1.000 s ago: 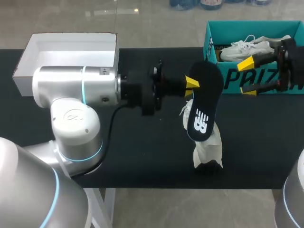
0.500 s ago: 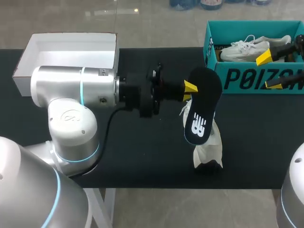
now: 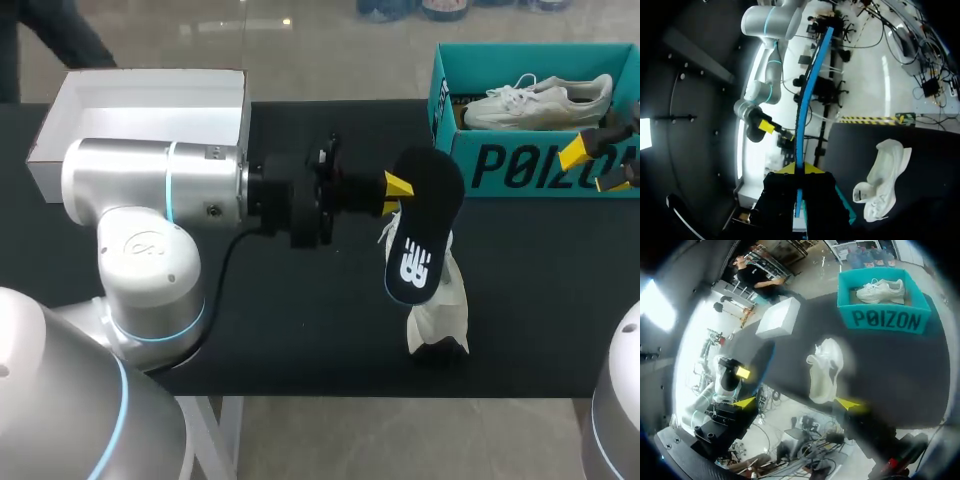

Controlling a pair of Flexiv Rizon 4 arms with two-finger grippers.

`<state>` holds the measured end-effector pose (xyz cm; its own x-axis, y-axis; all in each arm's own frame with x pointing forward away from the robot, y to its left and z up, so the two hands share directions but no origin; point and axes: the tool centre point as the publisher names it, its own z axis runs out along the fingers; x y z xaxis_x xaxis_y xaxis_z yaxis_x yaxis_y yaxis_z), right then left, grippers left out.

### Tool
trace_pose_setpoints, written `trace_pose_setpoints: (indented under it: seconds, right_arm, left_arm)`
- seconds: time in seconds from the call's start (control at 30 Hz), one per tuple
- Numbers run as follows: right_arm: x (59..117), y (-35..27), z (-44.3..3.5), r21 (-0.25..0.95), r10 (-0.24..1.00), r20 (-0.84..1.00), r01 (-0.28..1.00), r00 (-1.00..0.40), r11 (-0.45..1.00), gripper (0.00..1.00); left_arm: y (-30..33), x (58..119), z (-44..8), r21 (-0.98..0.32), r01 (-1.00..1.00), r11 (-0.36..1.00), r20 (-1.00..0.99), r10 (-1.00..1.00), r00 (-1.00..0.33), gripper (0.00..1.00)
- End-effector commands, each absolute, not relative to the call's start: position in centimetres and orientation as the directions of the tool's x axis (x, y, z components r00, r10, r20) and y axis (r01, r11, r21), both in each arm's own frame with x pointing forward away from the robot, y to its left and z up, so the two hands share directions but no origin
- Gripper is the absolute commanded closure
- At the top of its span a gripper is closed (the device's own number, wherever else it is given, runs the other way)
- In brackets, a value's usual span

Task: Take the shoe out of the shoebox, open the shoe tongue, remove and reinsert the insole, then place the shoe into the shoebox

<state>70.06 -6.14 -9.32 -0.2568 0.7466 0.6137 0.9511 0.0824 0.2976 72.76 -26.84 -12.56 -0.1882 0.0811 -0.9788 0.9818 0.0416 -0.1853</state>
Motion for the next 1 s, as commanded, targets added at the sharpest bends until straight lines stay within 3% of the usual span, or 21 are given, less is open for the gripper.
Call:
trace_pose_setpoints:
  seconds: [0.03, 0.57, 0.73, 1.0]
  right_arm:
    - [67.7, -7.4, -10.2, 0.32, 0.708, 0.612, 0.929, -0.353, 0.186, 0.0]
    - [67.7, -7.4, -10.2, 0.32, 0.708, 0.612, 0.929, -0.353, 0.186, 0.0]
    - [66.8, -8.5, -9.5, 0.41, 0.726, 0.52, 0.877, -0.451, 0.251, 0.0]
    - [65.1, -10.0, -8.8, 0.469, 0.615, 0.417, 0.738, -0.669, 0.485, 0.0]
  left_arm:
    - [-26.9, 72.8, -12.5, -0.188, 0.981, 0.039, -0.978, 0.087, -0.191, 1.0]
    - [-27.1, 72.5, -12.6, -0.203, 0.979, 0.035, -0.973, 0.103, -0.206, 1.0]
    - [-27.1, 72.3, -12.5, -0.203, 0.979, 0.031, -0.973, 0.105, -0.205, 1.0]
    - [-27.2, 72.2, -12.4, -0.203, 0.979, 0.028, -0.973, 0.106, -0.205, 1.0]
